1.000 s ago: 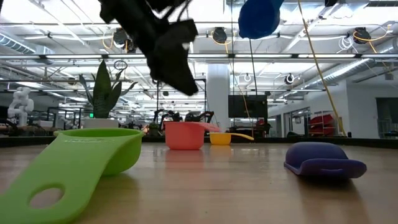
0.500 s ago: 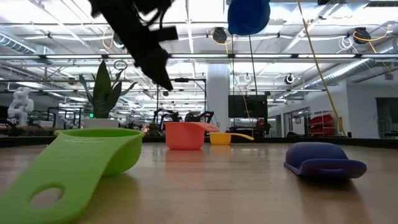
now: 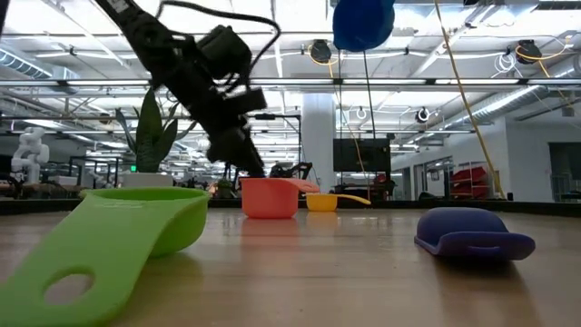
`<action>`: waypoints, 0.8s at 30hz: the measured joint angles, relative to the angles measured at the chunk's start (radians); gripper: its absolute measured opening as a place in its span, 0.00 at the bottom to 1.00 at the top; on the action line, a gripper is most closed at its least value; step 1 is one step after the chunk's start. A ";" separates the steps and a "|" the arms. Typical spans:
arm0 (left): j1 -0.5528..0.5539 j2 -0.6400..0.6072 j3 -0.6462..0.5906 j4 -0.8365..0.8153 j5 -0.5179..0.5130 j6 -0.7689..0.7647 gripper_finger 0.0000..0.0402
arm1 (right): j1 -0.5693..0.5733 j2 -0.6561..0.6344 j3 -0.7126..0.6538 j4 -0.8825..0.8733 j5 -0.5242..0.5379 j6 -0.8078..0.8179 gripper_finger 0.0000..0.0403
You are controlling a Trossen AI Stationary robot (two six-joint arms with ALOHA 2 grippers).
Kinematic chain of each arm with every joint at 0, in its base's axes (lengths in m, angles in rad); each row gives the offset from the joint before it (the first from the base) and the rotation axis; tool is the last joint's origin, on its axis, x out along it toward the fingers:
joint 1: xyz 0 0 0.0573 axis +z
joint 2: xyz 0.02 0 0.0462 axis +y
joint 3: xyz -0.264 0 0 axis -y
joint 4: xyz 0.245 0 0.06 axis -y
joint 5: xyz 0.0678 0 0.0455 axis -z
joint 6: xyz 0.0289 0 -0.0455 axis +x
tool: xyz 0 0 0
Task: Nest measuring cups in basket
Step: Stack the blue measuring cup on top of the orange measuring cup
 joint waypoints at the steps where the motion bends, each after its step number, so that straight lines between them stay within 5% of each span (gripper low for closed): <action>1: 0.005 0.013 -0.002 0.000 0.030 0.005 0.42 | 0.000 0.000 0.000 0.000 -0.001 0.000 0.00; 10: -0.018 0.071 0.001 -0.005 0.059 -0.007 0.42 | 0.000 -0.001 0.000 0.001 0.001 -0.001 0.00; 24: -0.117 -0.057 0.010 -0.196 0.029 -0.198 0.42 | 0.000 0.005 0.000 -0.015 0.000 0.062 0.00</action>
